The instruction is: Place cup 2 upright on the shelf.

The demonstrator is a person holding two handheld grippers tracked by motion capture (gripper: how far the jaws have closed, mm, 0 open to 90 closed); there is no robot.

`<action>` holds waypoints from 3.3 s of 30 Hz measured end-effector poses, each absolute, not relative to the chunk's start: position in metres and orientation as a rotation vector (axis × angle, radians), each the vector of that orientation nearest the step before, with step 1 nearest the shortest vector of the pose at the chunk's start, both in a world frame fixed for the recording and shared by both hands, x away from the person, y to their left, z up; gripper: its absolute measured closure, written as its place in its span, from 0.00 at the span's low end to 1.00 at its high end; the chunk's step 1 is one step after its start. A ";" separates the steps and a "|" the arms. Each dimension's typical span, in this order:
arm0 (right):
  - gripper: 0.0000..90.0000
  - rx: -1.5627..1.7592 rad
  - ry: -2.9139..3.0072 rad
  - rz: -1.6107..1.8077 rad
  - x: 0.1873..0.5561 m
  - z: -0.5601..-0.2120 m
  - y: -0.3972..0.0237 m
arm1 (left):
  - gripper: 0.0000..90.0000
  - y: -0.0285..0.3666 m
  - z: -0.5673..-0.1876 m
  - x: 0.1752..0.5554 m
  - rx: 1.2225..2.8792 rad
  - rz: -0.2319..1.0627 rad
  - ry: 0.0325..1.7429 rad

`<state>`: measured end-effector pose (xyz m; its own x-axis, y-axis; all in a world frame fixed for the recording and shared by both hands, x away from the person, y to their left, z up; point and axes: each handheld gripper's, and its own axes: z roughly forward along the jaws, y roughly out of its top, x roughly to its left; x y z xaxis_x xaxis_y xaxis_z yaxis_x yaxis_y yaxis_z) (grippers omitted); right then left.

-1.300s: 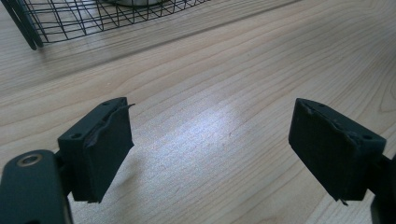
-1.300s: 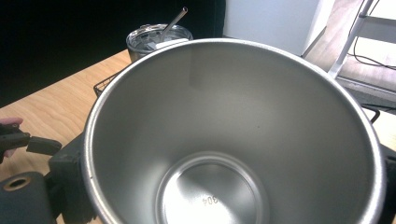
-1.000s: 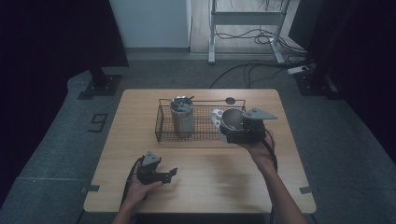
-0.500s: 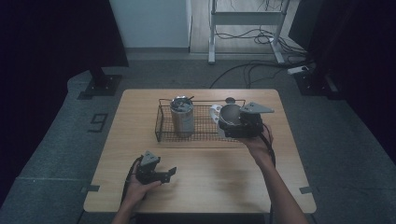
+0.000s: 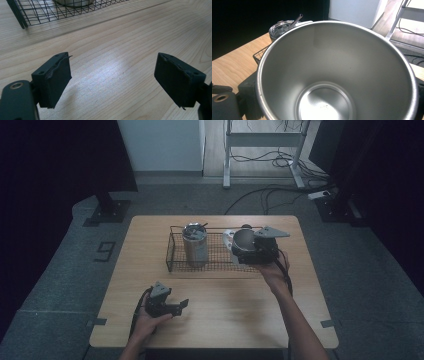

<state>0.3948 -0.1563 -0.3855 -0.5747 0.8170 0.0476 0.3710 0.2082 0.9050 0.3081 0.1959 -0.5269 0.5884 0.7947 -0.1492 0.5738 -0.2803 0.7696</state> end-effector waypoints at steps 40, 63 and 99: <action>0.08 1.232 2.050 1.297 0.452 -0.414 -0.158 | 0.16 0.200 -0.526 0.309 1.984 0.332 1.093; 0.08 1.293 2.053 1.250 0.482 -0.427 -0.159 | 0.16 0.202 -0.526 0.309 1.981 0.333 1.095; 0.08 1.344 2.099 1.176 0.493 -0.464 -0.155 | 0.16 0.201 -0.529 0.310 1.992 0.333 1.099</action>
